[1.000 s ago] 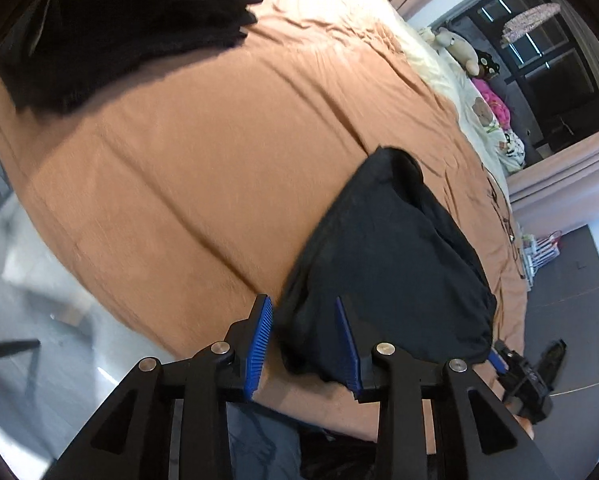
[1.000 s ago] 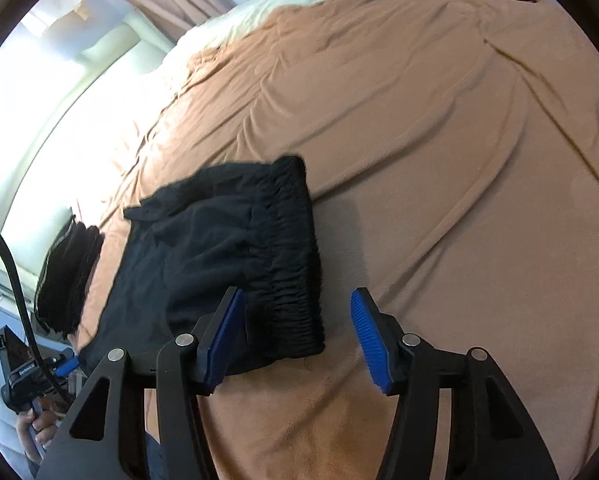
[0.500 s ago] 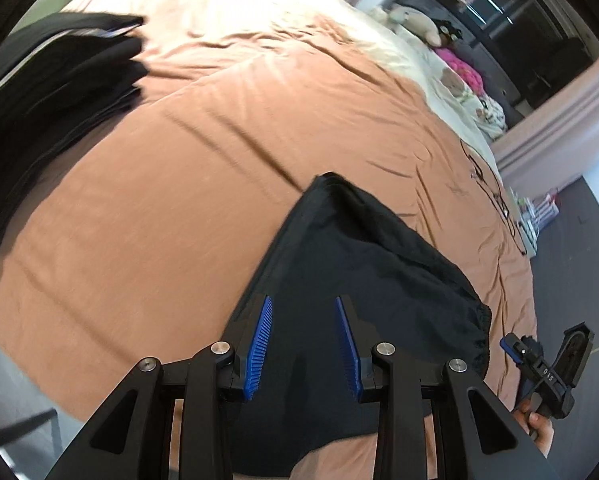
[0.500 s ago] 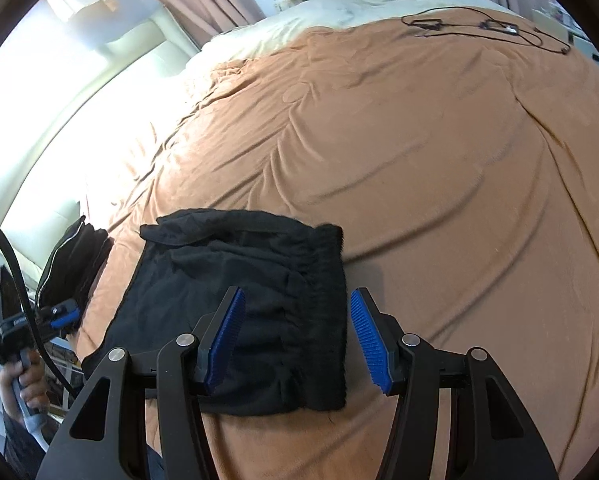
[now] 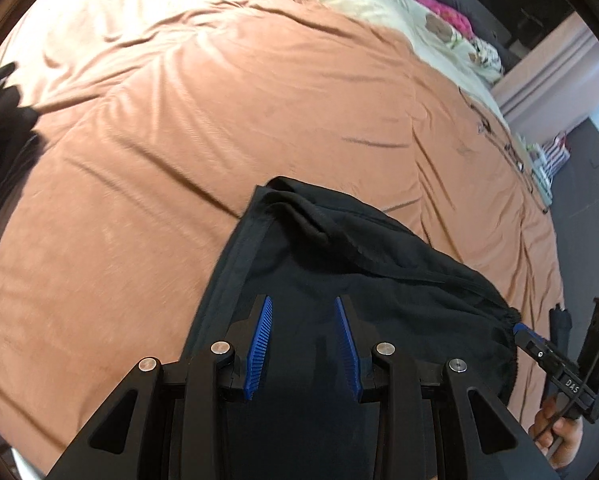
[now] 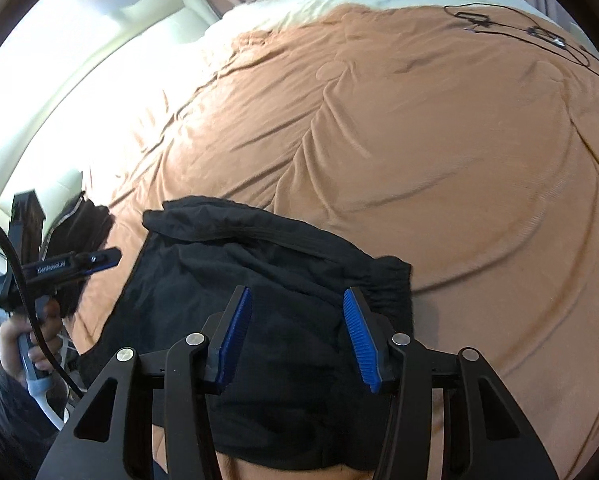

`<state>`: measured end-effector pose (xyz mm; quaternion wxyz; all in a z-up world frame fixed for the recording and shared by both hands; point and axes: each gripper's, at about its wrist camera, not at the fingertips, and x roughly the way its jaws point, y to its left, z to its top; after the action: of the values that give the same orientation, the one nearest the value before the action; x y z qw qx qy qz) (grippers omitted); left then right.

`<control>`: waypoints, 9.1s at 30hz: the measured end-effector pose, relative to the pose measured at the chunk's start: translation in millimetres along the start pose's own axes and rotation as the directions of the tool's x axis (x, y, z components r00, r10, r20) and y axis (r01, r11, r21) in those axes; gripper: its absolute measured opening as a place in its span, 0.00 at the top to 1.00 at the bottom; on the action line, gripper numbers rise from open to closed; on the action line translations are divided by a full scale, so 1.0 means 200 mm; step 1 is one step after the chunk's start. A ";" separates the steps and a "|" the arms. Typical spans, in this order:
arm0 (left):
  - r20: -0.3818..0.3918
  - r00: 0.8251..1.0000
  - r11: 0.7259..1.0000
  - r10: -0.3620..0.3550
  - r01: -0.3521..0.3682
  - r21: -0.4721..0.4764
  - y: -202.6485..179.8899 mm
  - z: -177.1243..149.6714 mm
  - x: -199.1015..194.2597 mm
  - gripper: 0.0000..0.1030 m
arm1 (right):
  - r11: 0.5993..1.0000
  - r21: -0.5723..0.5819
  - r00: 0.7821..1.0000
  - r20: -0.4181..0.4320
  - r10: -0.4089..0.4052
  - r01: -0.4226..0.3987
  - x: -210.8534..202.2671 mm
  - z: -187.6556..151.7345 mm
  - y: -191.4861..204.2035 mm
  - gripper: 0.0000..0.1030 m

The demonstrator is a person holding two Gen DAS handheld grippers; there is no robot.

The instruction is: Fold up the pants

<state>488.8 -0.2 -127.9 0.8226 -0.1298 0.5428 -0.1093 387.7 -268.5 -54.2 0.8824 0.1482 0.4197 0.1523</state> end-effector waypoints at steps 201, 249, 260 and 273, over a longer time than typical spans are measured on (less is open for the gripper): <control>0.169 0.922 0.746 -0.349 0.382 -0.545 0.66 -0.98 -0.29 0.80 | 0.972 -0.157 0.979 -0.073 -0.190 0.177 0.81 0.43 0.48 0.74; 0.187 0.881 0.874 -0.435 0.463 -0.147 -0.16 -0.54 -0.58 0.94 | 0.981 0.075 0.984 0.036 0.176 -0.178 0.02 -0.49 0.17 0.77; 0.074 0.875 0.876 -0.479 0.482 -0.031 -0.55 -0.49 -0.44 0.94 | 0.973 0.159 0.981 0.126 0.148 -0.167 -0.31 -0.55 -0.19 0.77; -0.101 0.865 0.866 -0.492 0.498 0.052 -0.95 -0.59 -0.16 0.94 | 0.960 0.250 0.980 0.181 0.084 -0.129 -0.56 -0.75 -0.32 0.73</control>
<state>360.6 -179.9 -80.8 0.7477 -0.2285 0.5210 -0.3424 211.5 -349.8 -92.8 0.8781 0.2974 0.3515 0.1302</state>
